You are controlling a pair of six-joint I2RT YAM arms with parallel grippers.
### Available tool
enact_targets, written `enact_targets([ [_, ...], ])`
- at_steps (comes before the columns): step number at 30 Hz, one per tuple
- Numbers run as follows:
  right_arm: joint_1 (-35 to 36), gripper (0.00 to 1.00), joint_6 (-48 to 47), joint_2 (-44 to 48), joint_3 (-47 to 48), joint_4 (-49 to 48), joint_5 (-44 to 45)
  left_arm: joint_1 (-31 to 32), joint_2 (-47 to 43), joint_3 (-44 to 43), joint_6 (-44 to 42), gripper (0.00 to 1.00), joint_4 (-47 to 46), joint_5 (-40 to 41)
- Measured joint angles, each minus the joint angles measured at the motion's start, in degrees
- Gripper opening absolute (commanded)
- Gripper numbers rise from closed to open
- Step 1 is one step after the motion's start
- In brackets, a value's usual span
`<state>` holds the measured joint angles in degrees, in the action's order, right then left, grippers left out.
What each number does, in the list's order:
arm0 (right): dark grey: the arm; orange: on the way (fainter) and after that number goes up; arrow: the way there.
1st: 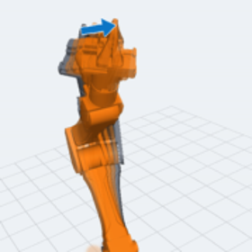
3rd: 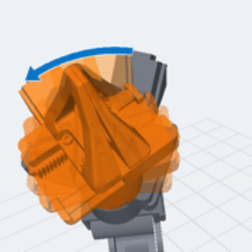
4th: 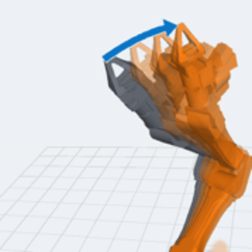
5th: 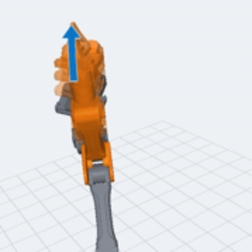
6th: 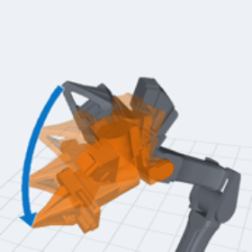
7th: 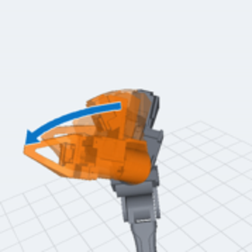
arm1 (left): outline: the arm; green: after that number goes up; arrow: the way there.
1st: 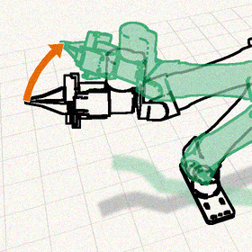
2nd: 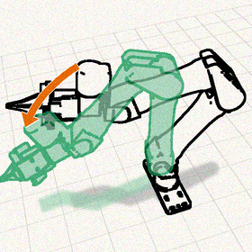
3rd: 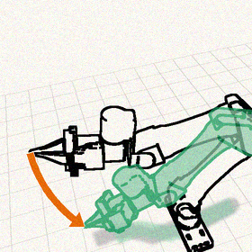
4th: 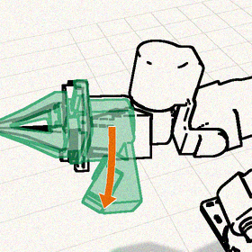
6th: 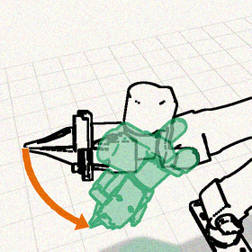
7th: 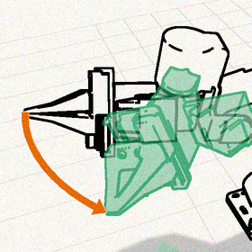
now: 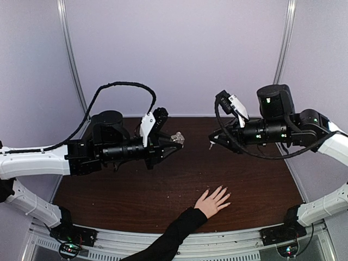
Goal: Paint the nails
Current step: Paint the hand on the nail.
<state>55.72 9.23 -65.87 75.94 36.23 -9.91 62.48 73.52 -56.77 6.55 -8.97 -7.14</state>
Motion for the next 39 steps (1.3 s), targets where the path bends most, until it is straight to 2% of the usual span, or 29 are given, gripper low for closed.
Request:
enact_targets([
  [7,-4.87,0.0,4.35,5.62,-15.5,-4.52,-0.15,-1.6,-0.02,1.81,1.64,0.0,-0.02,0.31],
  [18,-15.19,0.0,7.15,11.39,-31.76,-12.24,-4.94,-5.51,0.07,4.09,4.63,0.0,-0.37,-1.03],
  [34,-23.19,0.0,4.94,4.48,-41.81,-27.15,-15.96,-10.08,1.6,4.09,7.63,0.0,-0.02,-4.26],
  [39,-24.26,0.0,4.96,5.77,-45.68,-30.51,-17.22,-10.43,3.3,4.0,8.35,0.0,0.07,-5.18],
])
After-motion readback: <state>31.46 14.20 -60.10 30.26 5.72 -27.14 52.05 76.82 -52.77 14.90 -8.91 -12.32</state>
